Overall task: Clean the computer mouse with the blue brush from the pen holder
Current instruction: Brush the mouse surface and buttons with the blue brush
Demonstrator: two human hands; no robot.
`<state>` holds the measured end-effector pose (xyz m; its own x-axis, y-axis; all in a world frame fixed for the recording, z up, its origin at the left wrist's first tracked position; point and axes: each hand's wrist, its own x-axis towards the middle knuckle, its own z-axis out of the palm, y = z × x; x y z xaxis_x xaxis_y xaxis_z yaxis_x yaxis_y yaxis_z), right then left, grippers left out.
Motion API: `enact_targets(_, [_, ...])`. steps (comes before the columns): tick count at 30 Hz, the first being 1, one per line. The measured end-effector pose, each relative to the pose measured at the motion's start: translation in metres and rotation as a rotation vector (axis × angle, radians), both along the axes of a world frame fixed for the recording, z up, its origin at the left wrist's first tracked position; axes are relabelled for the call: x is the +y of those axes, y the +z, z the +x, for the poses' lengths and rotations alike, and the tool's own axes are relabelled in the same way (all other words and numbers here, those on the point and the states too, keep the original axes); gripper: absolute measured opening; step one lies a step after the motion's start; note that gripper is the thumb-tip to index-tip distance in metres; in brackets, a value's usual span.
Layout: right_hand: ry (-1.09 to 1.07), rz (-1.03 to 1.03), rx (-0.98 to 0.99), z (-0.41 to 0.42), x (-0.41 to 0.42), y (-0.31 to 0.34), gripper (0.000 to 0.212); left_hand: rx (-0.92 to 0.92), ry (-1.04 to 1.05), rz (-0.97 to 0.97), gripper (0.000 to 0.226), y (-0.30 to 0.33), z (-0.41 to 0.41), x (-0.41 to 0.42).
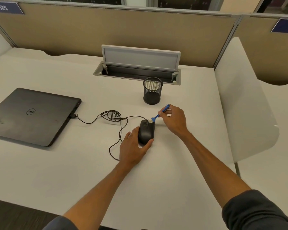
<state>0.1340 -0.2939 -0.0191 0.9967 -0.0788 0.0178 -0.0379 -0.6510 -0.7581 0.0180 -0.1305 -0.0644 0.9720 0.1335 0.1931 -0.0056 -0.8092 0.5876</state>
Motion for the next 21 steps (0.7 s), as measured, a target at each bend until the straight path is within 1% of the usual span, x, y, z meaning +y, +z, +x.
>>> enact_targets(2, [-0.056, -0.076, -0.04, -0.003, -0.003, 0.001, 0.046, 0.0, 0.003, -0.003, 0.077, 0.0, 0.0, 0.0])
enact_targets(4, [-0.048, -0.025, -0.112, -0.009, 0.0, 0.008, 0.037, 0.032, -0.001, -0.014, 0.081, 0.001, 0.0, 0.0])
enact_targets(6, [0.066, 0.069, -0.144, -0.018, 0.004, 0.016, 0.022, 0.115, -0.002, -0.045, 0.092, 0.0, 0.0, 0.001])
enact_targets(7, [0.145, 0.091, -0.143, -0.024, 0.005, 0.02, 0.018, 0.155, 0.002, -0.064, 0.097, -0.001, 0.0, 0.002])
enact_targets(9, [0.301, 0.072, -0.121, -0.037, 0.008, 0.025, 0.017, 0.208, 0.012, -0.092, 0.102, -0.002, 0.001, 0.003])
enact_targets(13, [0.496, -0.099, -0.148, -0.053, 0.009, 0.032, 0.019, 0.243, 0.042, -0.17, 0.102, -0.001, -0.001, 0.0])
enact_targets(15, [0.549, -0.149, -0.162, -0.055, 0.008, 0.034, 0.016, 0.233, 0.069, -0.203, 0.101, 0.0, -0.002, -0.003])
enact_targets(18, [0.595, -0.161, -0.128, -0.053, 0.009, 0.037, 0.01, 0.222, 0.084, -0.234, 0.098, 0.001, -0.002, -0.004])
enact_targets(21, [0.592, -0.172, -0.141, -0.05, 0.015, 0.036, 0.016, 0.217, 0.077, -0.255, 0.096, 0.003, -0.003, -0.004])
